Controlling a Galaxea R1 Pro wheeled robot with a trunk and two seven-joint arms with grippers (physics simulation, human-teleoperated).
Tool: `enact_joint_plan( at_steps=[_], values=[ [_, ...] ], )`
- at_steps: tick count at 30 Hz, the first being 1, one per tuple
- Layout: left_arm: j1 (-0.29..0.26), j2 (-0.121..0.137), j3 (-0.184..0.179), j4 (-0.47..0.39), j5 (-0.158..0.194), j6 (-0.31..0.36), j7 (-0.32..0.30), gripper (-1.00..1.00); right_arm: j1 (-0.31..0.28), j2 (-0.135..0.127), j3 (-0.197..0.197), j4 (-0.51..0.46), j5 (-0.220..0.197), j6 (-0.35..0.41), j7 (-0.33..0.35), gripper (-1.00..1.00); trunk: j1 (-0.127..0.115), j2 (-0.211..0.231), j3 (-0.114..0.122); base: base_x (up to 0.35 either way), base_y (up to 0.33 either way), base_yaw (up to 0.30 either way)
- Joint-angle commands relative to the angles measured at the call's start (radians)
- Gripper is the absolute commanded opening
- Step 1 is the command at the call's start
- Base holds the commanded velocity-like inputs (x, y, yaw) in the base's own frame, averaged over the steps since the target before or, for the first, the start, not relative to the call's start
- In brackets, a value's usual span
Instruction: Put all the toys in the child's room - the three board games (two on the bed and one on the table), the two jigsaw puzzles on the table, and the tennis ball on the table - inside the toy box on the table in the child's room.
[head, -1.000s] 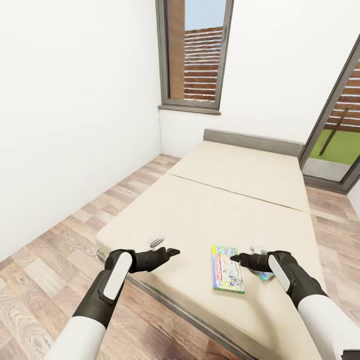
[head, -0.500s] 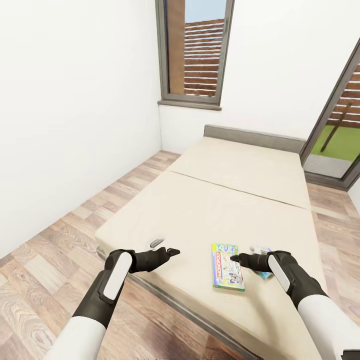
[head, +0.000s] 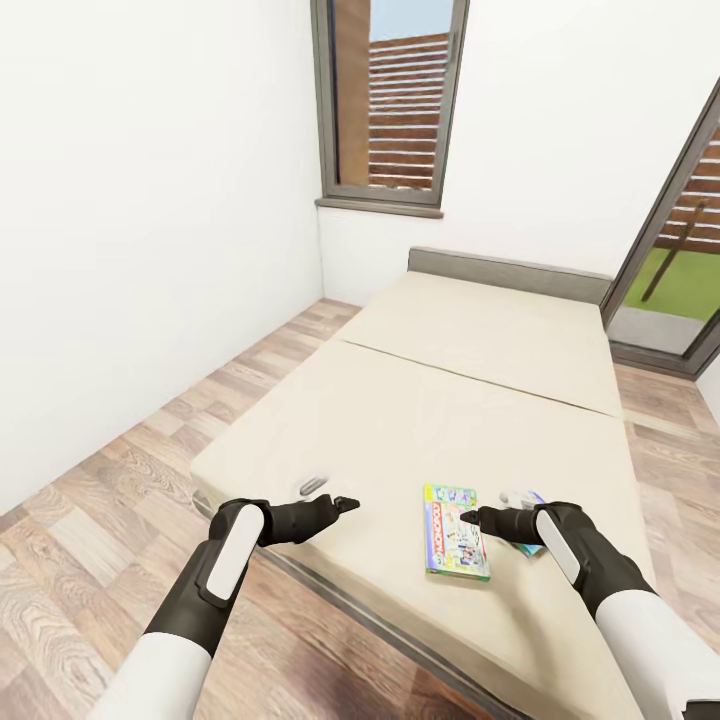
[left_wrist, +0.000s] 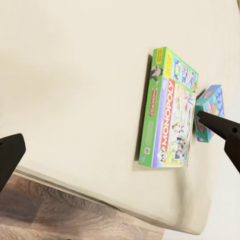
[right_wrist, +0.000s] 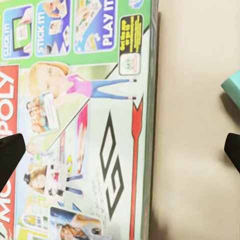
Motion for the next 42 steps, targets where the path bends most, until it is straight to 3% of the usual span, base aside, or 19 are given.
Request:
enact_joint_plan(
  at_steps=[1, 11, 27, 42],
  values=[
    [-0.001, 0.0, 0.001, -0.001, -0.001, 0.004, -0.001, 1.0, 0.0, -0.001, 0.003, -0.001, 0.001, 0.003, 0.002, 1.0, 0.0, 0.0, -0.001, 0.0, 0.0, 0.0],
    [0.0, 0.0, 0.001, 0.0, -0.001, 0.004, -0.001, 1.0, 0.001, 0.001, 0.004, -0.001, 0.001, 0.003, 0.003, 1.0, 0.0, 0.0, -0.002, 0.0, 0.0, 0.034],
    [0.0, 0.0, 0.001, 0.0, -0.001, 0.004, -0.001, 1.0, 0.001, 0.002, 0.004, -0.001, 0.001, 0.004, 0.003, 1.0, 0.0, 0.0, -0.002, 0.0, 0.0, 0.19],
    [-0.001, 0.0, 0.001, 0.0, -0.001, 0.004, -0.001, 1.0, 0.001, 0.001, 0.002, -0.001, 0.001, 0.004, 0.003, 1.0, 0.0, 0.0, -0.002, 0.0, 0.0, 0.035]
  ],
)
